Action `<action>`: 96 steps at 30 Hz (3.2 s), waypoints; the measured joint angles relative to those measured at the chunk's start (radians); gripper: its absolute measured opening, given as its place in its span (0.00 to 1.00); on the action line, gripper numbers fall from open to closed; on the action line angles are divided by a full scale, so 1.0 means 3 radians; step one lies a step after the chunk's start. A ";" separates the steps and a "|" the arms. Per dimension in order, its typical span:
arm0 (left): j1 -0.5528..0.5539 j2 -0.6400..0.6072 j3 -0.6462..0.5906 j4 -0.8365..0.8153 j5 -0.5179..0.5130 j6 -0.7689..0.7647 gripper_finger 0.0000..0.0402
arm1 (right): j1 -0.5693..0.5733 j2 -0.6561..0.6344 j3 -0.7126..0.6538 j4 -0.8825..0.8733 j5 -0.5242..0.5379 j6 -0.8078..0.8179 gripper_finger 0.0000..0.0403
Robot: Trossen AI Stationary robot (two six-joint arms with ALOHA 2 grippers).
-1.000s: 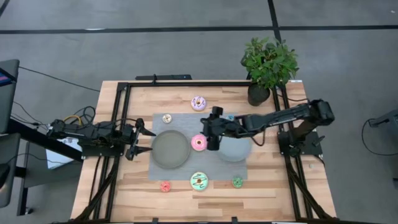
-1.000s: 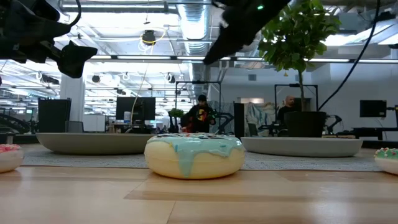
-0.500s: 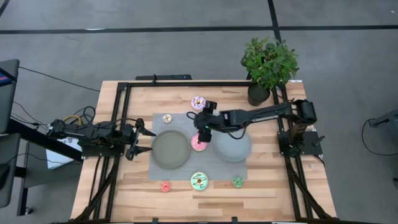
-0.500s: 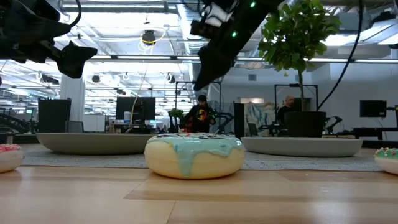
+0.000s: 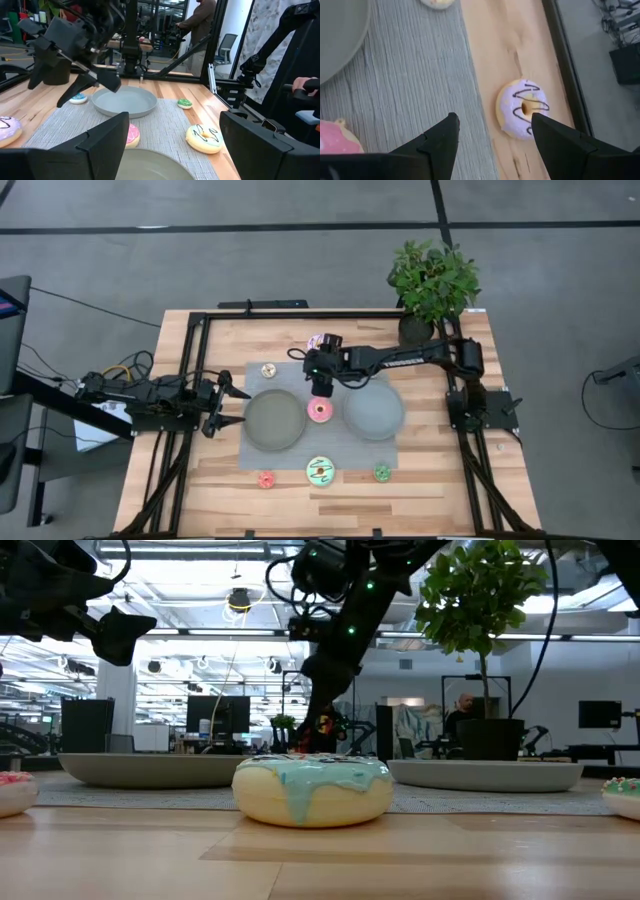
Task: Pick & Place donuts
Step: Put the big purple donut into the blue plate
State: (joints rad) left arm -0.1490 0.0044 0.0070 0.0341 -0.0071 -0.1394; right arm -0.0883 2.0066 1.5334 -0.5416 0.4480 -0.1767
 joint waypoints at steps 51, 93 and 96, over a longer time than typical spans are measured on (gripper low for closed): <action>0.0000 0.0001 0.0000 -0.0001 -0.0014 0.0001 0.76 | -0.0387 0.0420 0.0357 -0.0088 -0.0279 -0.0022 0.59; -0.0001 0.0000 -0.0001 -0.0001 -0.0011 0.0003 0.76 | -0.0547 0.0581 0.0358 -0.0059 -0.0365 0.0212 0.59; 0.0000 0.0000 -0.0001 -0.0001 -0.0011 0.0003 0.76 | -0.0545 0.0658 0.0359 -0.0020 -0.0359 0.0187 0.59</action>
State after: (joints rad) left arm -0.1490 0.0044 0.0067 0.0338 -0.0105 -0.1387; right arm -0.2517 2.2039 1.6412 -0.5477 0.3405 -0.1208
